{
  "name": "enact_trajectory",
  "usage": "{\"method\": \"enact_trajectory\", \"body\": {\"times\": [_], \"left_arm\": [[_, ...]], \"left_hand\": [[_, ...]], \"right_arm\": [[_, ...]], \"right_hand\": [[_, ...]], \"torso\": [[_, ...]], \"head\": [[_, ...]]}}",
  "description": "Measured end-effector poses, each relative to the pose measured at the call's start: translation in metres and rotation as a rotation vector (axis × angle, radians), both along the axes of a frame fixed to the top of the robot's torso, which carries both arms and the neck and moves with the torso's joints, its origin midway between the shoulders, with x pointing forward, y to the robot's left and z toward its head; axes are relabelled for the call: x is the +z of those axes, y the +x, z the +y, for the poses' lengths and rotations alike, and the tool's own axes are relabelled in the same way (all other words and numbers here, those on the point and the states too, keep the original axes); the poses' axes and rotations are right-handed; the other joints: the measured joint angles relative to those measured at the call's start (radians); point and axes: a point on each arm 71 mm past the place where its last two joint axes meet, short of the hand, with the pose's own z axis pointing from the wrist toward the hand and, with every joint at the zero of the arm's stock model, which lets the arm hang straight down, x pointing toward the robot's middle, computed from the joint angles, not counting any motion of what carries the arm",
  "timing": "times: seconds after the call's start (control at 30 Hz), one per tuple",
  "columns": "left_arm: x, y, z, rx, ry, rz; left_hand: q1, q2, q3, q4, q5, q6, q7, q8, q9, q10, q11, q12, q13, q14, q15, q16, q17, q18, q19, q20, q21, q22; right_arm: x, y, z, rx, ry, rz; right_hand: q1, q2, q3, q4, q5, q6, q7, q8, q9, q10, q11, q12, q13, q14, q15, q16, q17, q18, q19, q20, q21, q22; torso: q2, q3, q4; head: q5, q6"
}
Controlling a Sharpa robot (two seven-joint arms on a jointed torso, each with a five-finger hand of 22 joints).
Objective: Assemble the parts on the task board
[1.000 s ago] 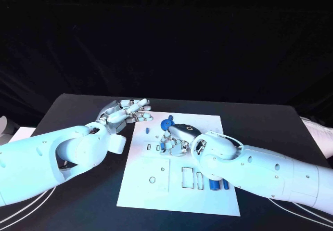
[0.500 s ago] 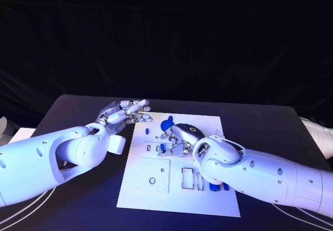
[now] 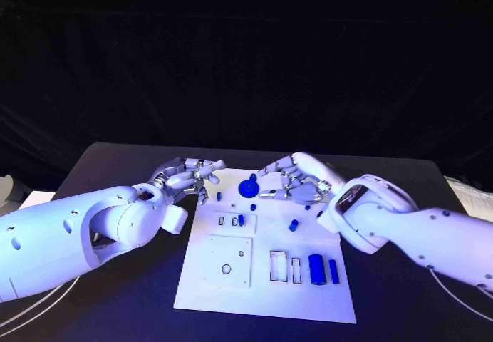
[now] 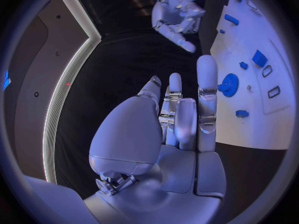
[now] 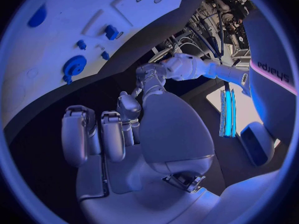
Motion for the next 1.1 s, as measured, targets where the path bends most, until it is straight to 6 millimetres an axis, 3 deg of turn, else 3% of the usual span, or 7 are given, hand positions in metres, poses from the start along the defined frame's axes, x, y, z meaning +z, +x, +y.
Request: {"method": "enact_trajectory", "body": {"times": [0.07, 0.13, 0.2, 0.37, 0.57, 0.97, 1.1], "left_arm": [[-0.005, 0.001, -0.001, -0.029, 0.079, 0.034], [-0.011, 0.002, -0.003, -0.073, 0.188, 0.075], [-0.015, 0.002, -0.006, -0.113, 0.284, 0.105], [-0.015, 0.007, -0.012, -0.209, 0.581, 0.148], [-0.009, 0.017, -0.020, -0.251, 0.846, 0.157], [-0.007, 0.032, -0.045, -0.274, 1.060, 0.154], [-0.008, 0.036, -0.053, -0.289, 1.089, 0.154]], "left_hand": [[-0.041, -0.007, -0.021, 0.031, 0.000, -0.006, -0.006, 0.016, 0.009, -0.039, 0.000, 0.121, 0.110, -0.002, -0.004, 0.100, 0.020, -0.006, 0.002, -0.008, 0.140, 0.154], [-0.086, 0.014, -0.041, 0.068, 0.000, -0.005, -0.013, 0.061, 0.036, -0.072, -0.008, 0.374, 0.352, 0.001, -0.007, 0.160, 0.024, -0.024, -0.002, -0.013, 0.279, 0.311], [-0.137, 0.025, -0.068, 0.085, -0.011, -0.005, -0.016, 0.102, 0.061, -0.084, -0.012, 0.543, 0.520, 0.000, -0.010, 0.171, 0.024, -0.028, -0.002, -0.013, 0.368, 0.423], [-0.199, 0.049, -0.144, 0.087, -0.067, -0.002, -0.048, 0.241, 0.167, -0.059, -0.028, 0.769, 0.755, 0.001, -0.023, 0.171, 0.024, -0.044, 0.003, -0.018, 0.482, 0.574], [-0.209, 0.059, -0.215, 0.089, -0.089, -0.065, -0.065, 0.389, 0.319, -0.044, -0.040, 0.844, 0.840, 0.002, -0.033, 0.171, 0.024, -0.059, 0.009, -0.024, 0.548, 0.646], [-0.279, 0.044, -0.270, 0.089, -0.089, -0.090, -0.082, 0.467, 0.408, -0.022, -0.055, 0.881, 0.890, 0.002, -0.040, 0.171, 0.024, -0.075, 0.009, -0.038, 0.584, 0.647], [-0.263, 0.061, -0.270, 0.089, -0.089, -0.102, -0.080, 0.480, 0.428, -0.019, -0.058, 0.886, 0.895, 0.002, -0.040, 0.171, 0.024, -0.075, 0.009, -0.038, 0.590, 0.647]], "right_arm": [[0.010, 0.007, -0.017, -0.035, 0.038, 0.026], [0.018, 0.013, -0.036, -0.077, 0.079, 0.055], [0.021, 0.016, -0.048, -0.107, 0.108, 0.078], [0.024, 0.022, -0.073, -0.170, 0.159, 0.127], [0.023, 0.026, -0.082, -0.200, 0.179, 0.153], [0.018, 0.029, -0.085, -0.215, 0.169, 0.184], [0.016, 0.030, -0.084, -0.216, 0.163, 0.193]], "right_hand": [[0.003, 0.003, -0.004, -0.005, 0.020, 0.000, 0.000, 0.000, 0.001, 0.000, 0.000, 0.000, -0.001, 0.000, 0.000, 0.000, 0.000, 0.000, 0.000, 0.000, 0.000, 0.000], [0.003, 0.003, -0.005, -0.006, 0.031, 0.003, -0.003, 0.000, 0.001, 0.000, 0.000, 0.000, -0.003, 0.000, 0.000, 0.000, 0.000, 0.000, 0.000, 0.000, 0.000, 0.000], [0.008, 0.008, -0.005, -0.006, 0.033, 0.004, -0.004, 0.000, 0.001, 0.000, 0.000, 0.000, -0.002, 0.000, 0.000, 0.000, 0.000, 0.000, 0.000, 0.000, 0.000, -0.001], [0.008, 0.009, -0.011, -0.011, 0.050, 0.007, 0.000, 0.000, 0.001, 0.000, 0.000, 0.000, -0.006, 0.000, 0.000, -0.005, 0.000, 0.000, 0.000, 0.000, -0.004, -0.003], [0.008, 0.017, -0.012, -0.013, 0.056, 0.007, 0.000, 0.000, 0.001, -0.003, -0.003, -0.007, -0.012, 0.000, 0.000, -0.008, 0.000, 0.000, -0.004, -0.004, -0.006, -0.007], [0.008, 0.017, -0.015, -0.015, 0.062, 0.007, 0.000, 0.000, 0.001, -0.007, -0.007, -0.025, -0.025, 0.000, 0.000, -0.016, 0.000, 0.000, -0.004, -0.004, -0.013, -0.020], [0.008, 0.017, -0.018, -0.018, 0.062, 0.011, -0.003, 0.000, 0.001, -0.007, -0.007, -0.025, -0.027, 0.000, 0.000, -0.020, 0.000, 0.000, -0.007, -0.007, -0.016, -0.023]], "torso": [[-0.004, 0.0006, -0.0016], [-0.009, 0.0019, -0.0038], [-0.014, 0.0036, -0.0059], [-0.025, 0.0095, -0.0128], [-0.036, 0.0174, -0.0158], [-0.045, 0.0244, -0.0180], [-0.045, 0.0246, -0.0178]], "head": [[0.001, -0.001], [0.003, -0.005], [0.006, -0.009], [0.015, -0.015], [0.025, -0.023], [0.039, -0.032], [0.040, -0.035]]}}
